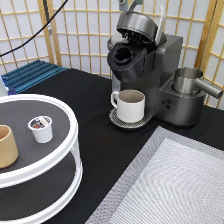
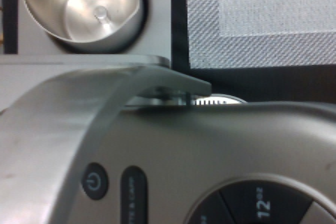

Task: Make coffee

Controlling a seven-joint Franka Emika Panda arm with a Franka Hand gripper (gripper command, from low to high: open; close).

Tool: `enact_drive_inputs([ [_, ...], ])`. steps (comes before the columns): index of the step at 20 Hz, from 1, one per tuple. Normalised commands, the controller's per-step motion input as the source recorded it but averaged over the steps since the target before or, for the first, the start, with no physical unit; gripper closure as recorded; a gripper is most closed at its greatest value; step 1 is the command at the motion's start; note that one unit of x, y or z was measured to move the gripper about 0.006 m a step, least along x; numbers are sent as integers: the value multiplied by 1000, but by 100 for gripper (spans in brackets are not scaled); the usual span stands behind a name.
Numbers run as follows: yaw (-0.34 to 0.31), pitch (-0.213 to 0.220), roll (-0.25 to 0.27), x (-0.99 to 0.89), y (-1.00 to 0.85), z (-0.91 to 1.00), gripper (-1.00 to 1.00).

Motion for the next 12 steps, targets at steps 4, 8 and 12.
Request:
enact_drive_inputs([
  [4, 0, 55, 101, -1, -583, 529, -100],
  [8, 0, -6, 179, -63, -864, 119, -100],
  [12, 0, -18, 134, 16, -991, -144, -100],
])
